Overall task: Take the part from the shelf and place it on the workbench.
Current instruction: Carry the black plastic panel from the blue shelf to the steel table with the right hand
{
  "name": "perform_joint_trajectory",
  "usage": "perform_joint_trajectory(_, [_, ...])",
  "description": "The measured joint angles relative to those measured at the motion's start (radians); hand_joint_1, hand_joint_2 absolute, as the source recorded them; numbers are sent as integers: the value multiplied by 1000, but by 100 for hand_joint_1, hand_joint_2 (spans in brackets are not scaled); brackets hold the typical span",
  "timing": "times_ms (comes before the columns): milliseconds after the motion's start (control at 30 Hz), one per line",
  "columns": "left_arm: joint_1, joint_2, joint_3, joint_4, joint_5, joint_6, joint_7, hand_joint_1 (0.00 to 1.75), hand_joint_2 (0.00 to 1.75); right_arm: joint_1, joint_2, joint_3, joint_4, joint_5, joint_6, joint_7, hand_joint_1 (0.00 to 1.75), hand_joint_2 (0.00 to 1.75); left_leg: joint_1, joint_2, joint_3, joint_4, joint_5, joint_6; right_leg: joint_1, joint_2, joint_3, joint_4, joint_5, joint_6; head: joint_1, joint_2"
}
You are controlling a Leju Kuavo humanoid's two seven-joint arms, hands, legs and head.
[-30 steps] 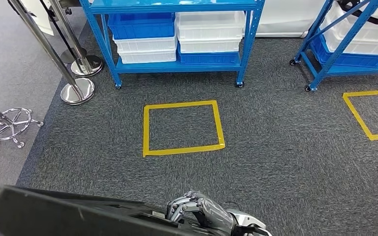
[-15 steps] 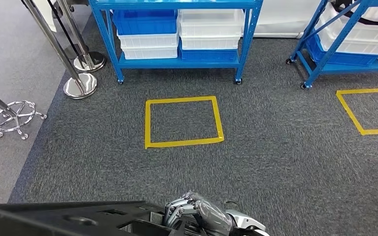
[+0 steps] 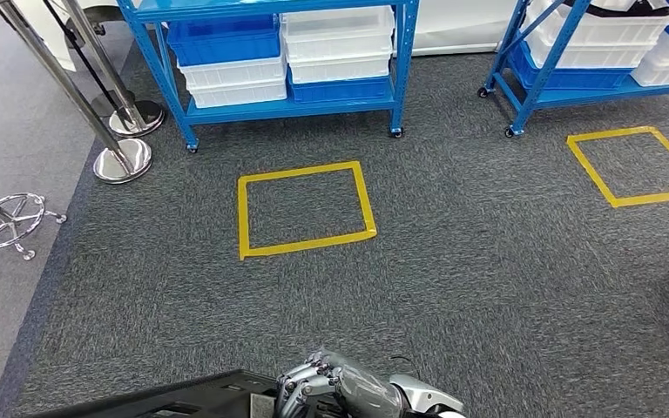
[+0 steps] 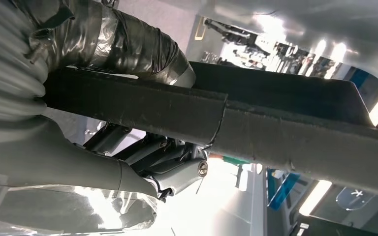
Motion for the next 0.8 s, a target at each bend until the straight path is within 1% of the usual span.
perform_joint_trajectory(33, [0, 0, 1, 0, 1, -1, -2, 0, 175, -1, 0, 1, -1, 4, -2, 0, 175, 175, -3, -9, 39, -60, 30, 10, 4, 9, -2, 2, 2, 0, 0, 0])
perform_joint_trajectory(67, [0, 2, 1, 0, 2, -2, -5, 0, 175, -2, 0, 2, -3, 8, -4, 0, 175, 175, -5, -27, 83, -132, 52, 24, 6, 18, -4, 2, 4, 0, 0, 0])
perform_joint_trajectory(100, [0, 3, 1, 0, 3, -3, -7, 0, 175, -5, 0, 4, -5, 11, -6, 0, 175, 175, -7, -45, 122, -196, 67, 36, 7, 26, -5, 3, 6, 1, 0, 0])
perform_joint_trajectory(133, [0, 4, 2, 0, 4, -2, -9, 0, 175, -7, 0, 6, -6, 14, -9, 1, 175, 175, -9, -61, 148, -240, 73, 44, 5, 35, -7, 3, 10, 5, 0, 0])
perform_joint_trajectory(167, [1, 6, 2, 0, 4, -2, -10, 0, 175, -9, 0, 7, -8, 16, -10, 1, 175, 175, -10, -68, 159, -260, 71, 49, 1, 43, -10, 2, 13, 11, 0, 0])
perform_joint_trajectory(200, [1, 6, 2, 0, 5, -2, -11, 0, 175, -11, 0, 9, -9, 19, -12, 1, 175, 175, -13, -63, 164, -270, 74, 49, -2, 52, -13, 0, 17, 17, 0, 0])
perform_joint_trajectory(233, [-2, 7, 2, 0, 5, -2, -12, 0, 175, -11, 0, 11, -11, 20, -14, 1, 175, 175, -11, -54, 168, -284, 80, 51, -3, 61, -14, -1, 20, 23, 0, 0])
perform_joint_trajectory(267, [-5, 7, 3, 0, 5, -2, -13, 0, 175, -12, 0, 12, -14, 21, -16, 1, 175, 175, -9, -43, 174, -300, 87, 54, -1, 57, -18, 2, 16, 29, 0, 0])
perform_joint_trajectory(300, [-8, 6, 3, 0, 5, -2, -15, 0, 175, -13, -1, 13, -16, 21, -17, 2, 175, 175, -5, -31, 180, -317, 95, 57, 1, 44, -29, 21, 2, 34, 0, 0])
perform_joint_trajectory(333, [-10, 4, 3, 0, 5, -2, -15, 0, 175, -16, -2, 14, -17, 21, -18, 2, 175, 175, -1, -18, 184, -330, 102, 59, 1, 26, -49, 59, -22, 39, 0, 0])
perform_joint_trajectory(367, [-10, 3, 3, 0, 5, -3, -16, 0, 175, -17, -3, 14, -18, 21, -18, 2, 175, 175, -2, -5, 184, -334, 104, 59, -2, 4, -79, 115, -54, 45, 0, 0])
perform_joint_trajectory(400, [-8, 2, 3, 0, 5, -3, -16, 0, 175, -18, -4, 15, -18, 21, -18, 2, 175, 175, -2, 7, 183, -334, 104, 60, -7, -9, -112, 179, -84, 52, 0, 0])
perform_joint_trajectory(433, [-8, 1, 3, 0, 5, -3, -16, 0, 175, -18, -4, 15, -18, 22, -18, 2, 175, 175, -2, 20, 180, -331, 103, 58, -13, -16, -141, 232, -101, 59, 0, 0])
perform_joint_trajectory(467, [-8, 0, 3, 0, 5, -3, -16, 0, 175, -18, -6, 16, -18, 22, -18, 2, 175, 175, -1, 32, 178, -327, 101, 56, -20, -21, -156, 257, -101, 66, 0, 0])
perform_joint_trajectory(500, [-8, -1, 3, 0, 5, -3, -16, 0, 175, -17, -6, 16, -18, 22, -18, 2, 175, 175, 1, 43, 176, -323, 99, 52, -26, -26, -151, 245, -82, 72, 0, 0])
perform_joint_trajectory(533, [-9, -3, 3, 0, 5, -4, -16, 0, 175, -17, -7, 16, -18, 22, -18, 2, 175, 175, 4, 53, 175, -315, 94, 46, -32, -35, -127, 197, -49, 79, 0, 0])
perform_joint_trajectory(567, [-10, -4, 3, 0, 5, -5, -16, 0, 175, -18, -7, 16, -18, 22, -18, 2, 175, 175, 6, 63, 174, -305, 88, 39, -35, -55, -92, 130, -18, 84, 0, 0])
perform_joint_trajectory(600, [-11, -4, 3, 0, 5, -5, -16, 0, 175, -19, -7, 16, -18, 22, -18, 2, 175, 175, 5, 71, 172, -293, 80, 30, -36, -72, -63, 72, 6, 85, 0, 0])
perform_joint_trajectory(633, [-11, -5, 3, 0, 5, -5, -16, 0, 175, -19, -8, 16, -19, 23, -19, 2, 175, 175, 4, 78, 170, -283, 73, 21, -35, -83, -44, 35, 18, 80, 0, 0])
perform_joint_trajectory(667, [-11, -5, 3, 0, 5, -5, -16, 0, 175, -20, -8, 17, -20, 24, -20, 2, 175, 175, 3, 84, 169, -276, 68, 13, -32, -87, -39, 21, 19, 73, 0, 0])
perform_joint_trajectory(733, [-13, -5, 3, 0, 5, -6, -17, 0, 175, -20, -9, 17, -23, 25, -29, 0, 175, 175, 4, 98, 170, -271, 65, 2, -28, -66, -47, 27, 20, 54, 0, 0])
perform_joint_trajectory(767, [-15, -5, 3, 0, 3, -9, -19, 0, 175, -20, -9, 17, -23, 26, -36, -3, 175, 175, 7, 96, 169, -267, 60, -3, -28, -57, -50, 27, 22, 47, 0, 0])
perform_joint_trajectory(800, [-16, -5, 3, 0, -1, -12, -21, 0, 175, -21, -10, 16, -21, 27, -43, -10, 175, 175, 10, 82, 163, -252, 45, -8, -29, -49, -52, 25, 25, 40, 0, 0])
